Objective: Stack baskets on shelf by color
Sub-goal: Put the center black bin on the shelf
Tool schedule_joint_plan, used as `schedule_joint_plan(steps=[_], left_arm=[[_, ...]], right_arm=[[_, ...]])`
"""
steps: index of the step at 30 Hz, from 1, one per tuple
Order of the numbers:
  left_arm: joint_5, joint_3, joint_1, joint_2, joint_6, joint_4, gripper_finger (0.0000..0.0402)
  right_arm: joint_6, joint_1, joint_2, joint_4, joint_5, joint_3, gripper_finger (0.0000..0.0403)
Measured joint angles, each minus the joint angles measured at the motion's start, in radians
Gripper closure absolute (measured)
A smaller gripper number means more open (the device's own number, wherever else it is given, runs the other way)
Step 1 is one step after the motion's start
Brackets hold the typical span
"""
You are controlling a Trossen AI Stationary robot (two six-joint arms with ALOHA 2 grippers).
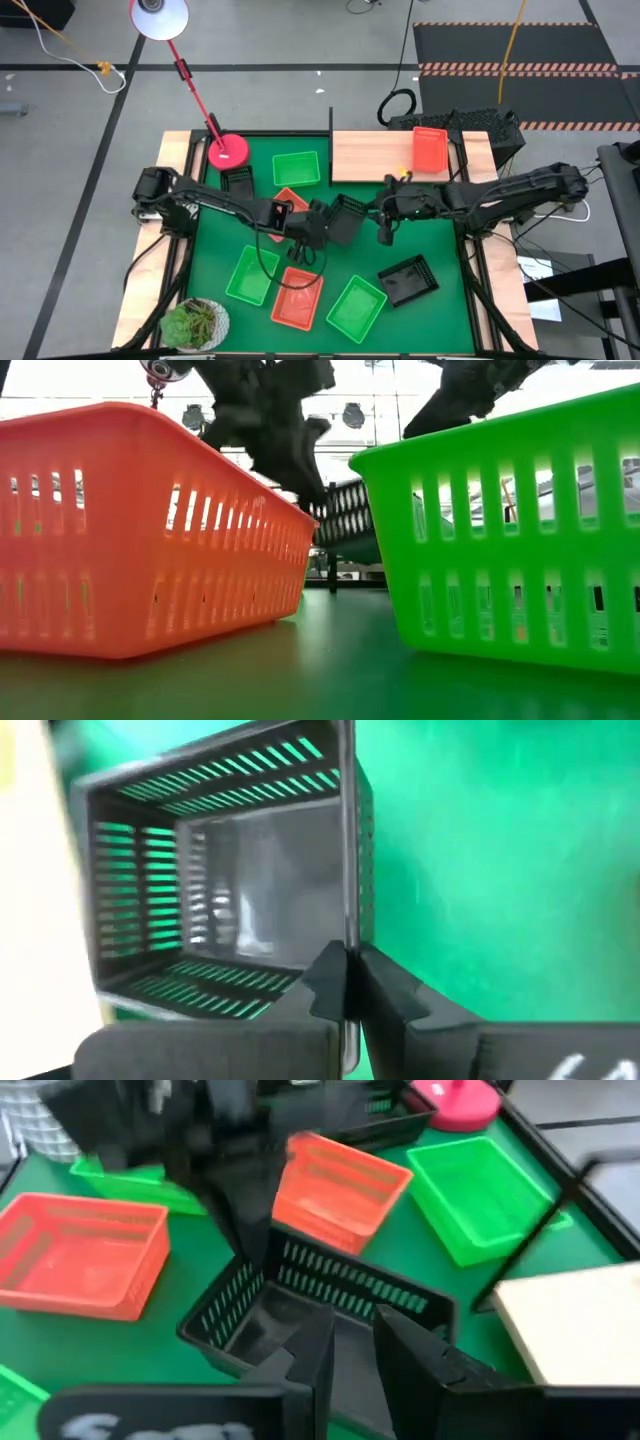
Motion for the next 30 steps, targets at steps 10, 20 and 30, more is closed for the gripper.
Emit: schedule_joint_plan(steps=[10, 20, 30], left_arm=[[0.001, 0.223, 0.037, -0.001, 0.077, -0.141, 0.0393], [-0.031, 0.25, 0.058, 0.003, 0.049, -0.127, 0.0393], [-0.043, 0.25, 0.044, 0.003, 0.048, -0.116, 0.0383]], right_arm=[[-0.031, 0.118, 0.26, -0.205, 0.18, 0.337, 0.0317], [0.016, 0.141, 0.307, -0.339, 0.219, 0.407, 0.0229], [0.012, 0.12, 0.307, -0.383, 0.265, 0.397, 0.0274]])
